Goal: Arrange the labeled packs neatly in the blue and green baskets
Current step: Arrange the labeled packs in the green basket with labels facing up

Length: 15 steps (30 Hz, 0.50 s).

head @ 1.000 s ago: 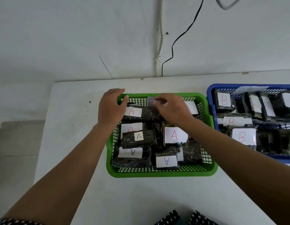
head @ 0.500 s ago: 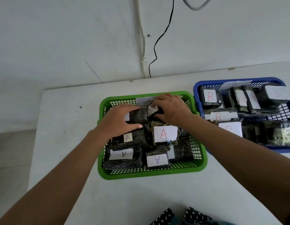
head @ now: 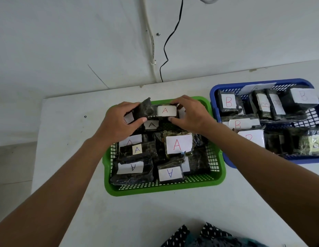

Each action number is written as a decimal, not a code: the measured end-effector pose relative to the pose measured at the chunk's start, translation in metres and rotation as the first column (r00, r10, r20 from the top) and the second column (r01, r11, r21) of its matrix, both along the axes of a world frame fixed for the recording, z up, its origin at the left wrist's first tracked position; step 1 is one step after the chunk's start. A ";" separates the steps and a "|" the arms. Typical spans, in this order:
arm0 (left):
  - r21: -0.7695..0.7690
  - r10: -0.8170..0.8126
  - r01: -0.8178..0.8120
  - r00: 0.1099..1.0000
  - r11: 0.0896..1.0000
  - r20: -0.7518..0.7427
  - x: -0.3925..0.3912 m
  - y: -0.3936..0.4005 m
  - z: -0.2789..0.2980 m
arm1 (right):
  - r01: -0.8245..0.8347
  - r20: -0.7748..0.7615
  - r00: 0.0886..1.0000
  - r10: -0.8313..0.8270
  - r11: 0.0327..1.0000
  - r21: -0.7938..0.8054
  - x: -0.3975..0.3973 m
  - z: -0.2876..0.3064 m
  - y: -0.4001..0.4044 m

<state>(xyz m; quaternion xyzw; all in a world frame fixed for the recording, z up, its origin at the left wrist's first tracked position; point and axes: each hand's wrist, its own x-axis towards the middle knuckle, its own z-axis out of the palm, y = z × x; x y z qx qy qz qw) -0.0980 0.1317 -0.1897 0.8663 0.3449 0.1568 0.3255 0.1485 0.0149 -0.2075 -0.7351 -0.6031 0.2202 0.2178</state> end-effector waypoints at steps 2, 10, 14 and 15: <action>0.017 -0.016 0.016 1.000 1.000 -0.022 0.000 0.000 -0.001 | -0.057 0.032 0.998 0.058 0.998 -0.033 -0.004 0.001 0.001; -0.017 -0.080 0.078 0.986 0.997 -0.149 0.005 -0.006 -0.012 | -0.117 0.375 0.907 0.194 0.969 -0.219 -0.010 0.004 0.013; -0.013 -0.086 0.085 0.978 0.996 -0.190 0.005 -0.008 -0.018 | -0.127 0.346 0.922 0.176 0.979 -0.159 0.002 -0.002 -0.001; -0.014 -0.083 0.082 0.977 0.997 -0.195 0.005 -0.008 -0.019 | -0.130 0.351 0.919 0.178 0.979 -0.157 0.002 -0.003 -0.002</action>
